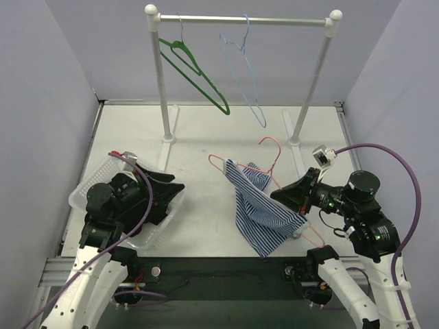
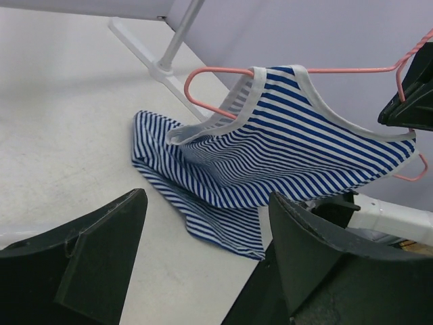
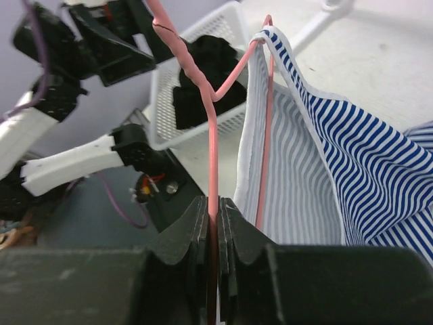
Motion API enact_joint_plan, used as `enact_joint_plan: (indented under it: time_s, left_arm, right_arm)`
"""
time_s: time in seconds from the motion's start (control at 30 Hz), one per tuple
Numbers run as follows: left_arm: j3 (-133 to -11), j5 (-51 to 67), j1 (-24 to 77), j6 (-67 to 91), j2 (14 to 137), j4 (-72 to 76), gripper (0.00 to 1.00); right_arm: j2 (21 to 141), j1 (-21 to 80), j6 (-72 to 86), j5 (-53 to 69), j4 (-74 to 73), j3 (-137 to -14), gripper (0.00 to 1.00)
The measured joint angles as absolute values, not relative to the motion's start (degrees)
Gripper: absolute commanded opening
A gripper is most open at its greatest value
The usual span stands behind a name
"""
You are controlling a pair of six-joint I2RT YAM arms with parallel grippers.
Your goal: Remove the tank top from the hanger
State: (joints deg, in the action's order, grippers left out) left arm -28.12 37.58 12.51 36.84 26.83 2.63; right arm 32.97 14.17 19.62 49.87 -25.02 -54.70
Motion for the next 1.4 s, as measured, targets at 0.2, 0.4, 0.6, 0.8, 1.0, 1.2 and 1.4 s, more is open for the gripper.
enact_joint_plan:
  time_s: [0.2, 0.4, 0.6, 0.8, 1.0, 1.2, 1.4]
  left_arm:
    - [-30.68, 39.05, 17.52, 38.59, 32.86, 7.84, 0.82]
    - [-35.73, 35.14, 28.86, 36.75, 37.17, 11.14, 0.80]
    - [-37.71, 28.45, 36.36, 32.86, 41.56, 12.01, 0.76]
    - [-37.78, 20.08, 38.46, 29.12, 41.69, 9.80, 0.77]
    - [-37.78, 16.29, 38.52, 26.72, 39.70, 9.13, 0.77]
    - [-36.82, 17.32, 38.52, 27.20, 40.25, 11.53, 0.74]
    - [-35.62, 17.85, 38.54, 28.47, 41.15, 12.82, 0.70]
  right_arm:
    - [33.47, 16.36, 27.14, 55.13, -15.73, -52.66, 0.00]
    - [36.34, 21.23, 31.03, 55.07, -10.35, -51.72, 0.00]
    - [38.15, 27.97, 31.46, 51.90, -8.78, -51.72, 0.00]
    - [38.30, 30.76, 30.92, 48.84, -8.80, -51.72, 0.00]
    - [37.98, 31.05, 30.57, 47.81, -8.82, -51.72, 0.00]
    - [37.76, 31.99, 30.81, 47.51, -8.80, -51.72, 0.00]
    - [37.76, 32.75, 31.44, 46.74, -8.75, -51.72, 0.00]
